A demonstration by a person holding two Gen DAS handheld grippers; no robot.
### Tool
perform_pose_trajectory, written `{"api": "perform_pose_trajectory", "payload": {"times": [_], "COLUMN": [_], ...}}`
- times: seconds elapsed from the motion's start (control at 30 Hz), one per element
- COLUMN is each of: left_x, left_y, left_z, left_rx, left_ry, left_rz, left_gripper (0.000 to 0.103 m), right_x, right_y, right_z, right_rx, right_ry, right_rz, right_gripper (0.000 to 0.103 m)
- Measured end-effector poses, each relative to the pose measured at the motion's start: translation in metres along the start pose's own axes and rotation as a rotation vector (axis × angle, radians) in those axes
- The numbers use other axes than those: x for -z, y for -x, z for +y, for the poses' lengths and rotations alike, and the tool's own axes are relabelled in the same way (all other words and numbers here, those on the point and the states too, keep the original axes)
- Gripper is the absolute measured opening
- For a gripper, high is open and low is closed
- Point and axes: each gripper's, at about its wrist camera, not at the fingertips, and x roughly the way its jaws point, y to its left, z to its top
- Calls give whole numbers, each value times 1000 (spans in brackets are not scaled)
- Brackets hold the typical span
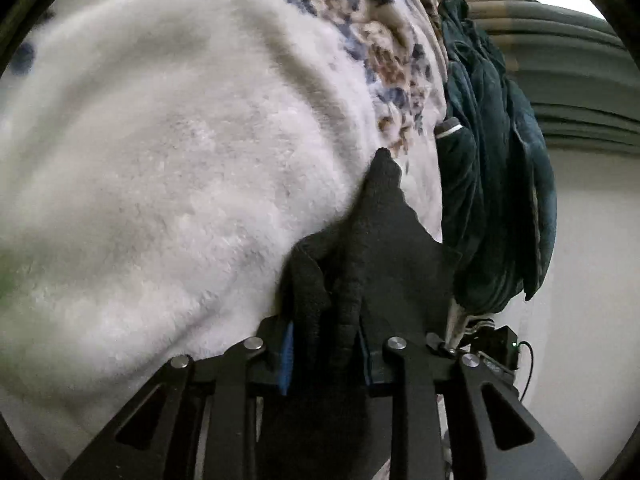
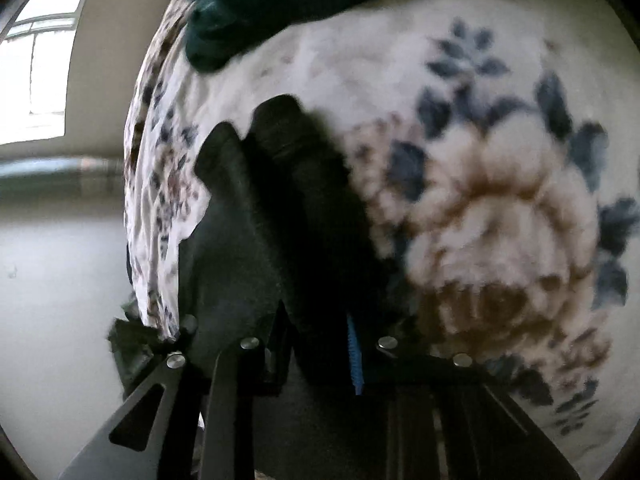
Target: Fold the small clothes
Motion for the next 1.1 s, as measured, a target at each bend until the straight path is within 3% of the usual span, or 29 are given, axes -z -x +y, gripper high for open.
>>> {"api": "perform_pose_trajectory", "payload": {"times": [0.1,0.2,0.27,0.37,0.47,0.53,0.63,0.73,0.83,0.9,0.97,1.1], "left_x": [2,7,20,49,97,135,171,193,195,208,224,230], "left_y": [5,21,37,59,80,84,74,69,57,66,66,20], "left_z": [-21,-44,-52,-53,-42,-32,-17,-9,-8,-8,-10,4], "left_rx": [-87,-159,-148,-64,-69,-110,-101,-91,-76,-35,-41,-11], "left_ry": [-65,-135,-148,-118,-42,34,157,203,276,304,314,369], "left_rz": [-4,-38,-75,-133,-181,-201,-203,-245,-261,-262,-255,-196], "left_gripper": [32,38,74,80,80,80,80,80,80,81,81,81], "right_x": [2,1,2,11,29,42,56,54,31,11,-9,-36], "right_y": [-6,1,20,46,63,67,66,60,44,29,14,-6], "right_z": [17,28,29,27,14,3,-12,-24,-26,-21,-14,0], "right_rx": [131,148,102,66,71,67,85,64,35,43,25,-12], "right_ry": [94,102,111,136,137,125,134,134,163,173,174,193], "right_rz": [-13,8,-22,-36,-8,35,61,65,56,59,74,87], "right_gripper": [27,43,69,75,79,91,91,91,91,91,91,91]}}
